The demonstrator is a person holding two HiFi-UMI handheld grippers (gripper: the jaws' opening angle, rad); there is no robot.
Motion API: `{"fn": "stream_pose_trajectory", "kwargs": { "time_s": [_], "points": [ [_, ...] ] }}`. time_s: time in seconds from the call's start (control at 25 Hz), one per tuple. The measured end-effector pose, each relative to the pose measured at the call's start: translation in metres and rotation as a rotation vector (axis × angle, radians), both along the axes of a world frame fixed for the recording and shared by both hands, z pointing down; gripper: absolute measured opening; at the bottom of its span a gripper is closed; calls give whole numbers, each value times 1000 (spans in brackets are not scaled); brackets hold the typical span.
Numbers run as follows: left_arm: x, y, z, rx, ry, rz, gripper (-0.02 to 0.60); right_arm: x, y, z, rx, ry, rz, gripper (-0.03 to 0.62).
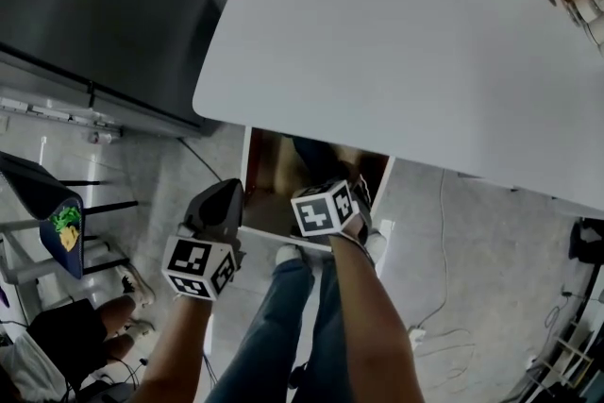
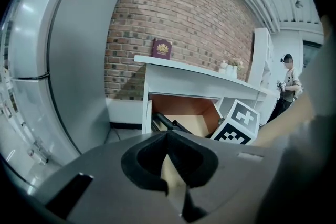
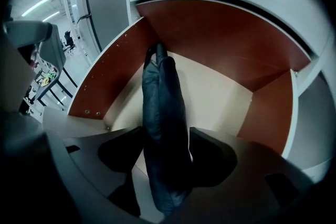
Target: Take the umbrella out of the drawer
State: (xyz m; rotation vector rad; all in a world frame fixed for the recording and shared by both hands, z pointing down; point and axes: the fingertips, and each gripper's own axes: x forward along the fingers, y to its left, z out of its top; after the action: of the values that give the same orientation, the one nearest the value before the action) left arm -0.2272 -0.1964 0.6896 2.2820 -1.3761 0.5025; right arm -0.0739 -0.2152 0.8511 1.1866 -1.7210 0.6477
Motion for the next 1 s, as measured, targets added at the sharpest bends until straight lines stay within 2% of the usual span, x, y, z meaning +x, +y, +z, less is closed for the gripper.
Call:
{"fn": "stream_pose_trajectory", "kwargs": {
  "time_s": [0.32, 0.44, 0.56, 1.0],
  "points": [
    [-15, -3, 8, -14, -9, -25, -3, -6, -11, 25, -55, 63, -37, 290],
    [-18, -4, 9, -21, -9, -26, -3, -5, -13, 38, -63, 135, -63, 307],
    [-18, -6, 10, -20, -9, -23, -3, -2, -16, 41, -31, 187, -51, 296],
    [-16, -3, 13, -20, -16, -5, -3, 0, -14, 36, -60, 175, -40, 244]
  ]
}}
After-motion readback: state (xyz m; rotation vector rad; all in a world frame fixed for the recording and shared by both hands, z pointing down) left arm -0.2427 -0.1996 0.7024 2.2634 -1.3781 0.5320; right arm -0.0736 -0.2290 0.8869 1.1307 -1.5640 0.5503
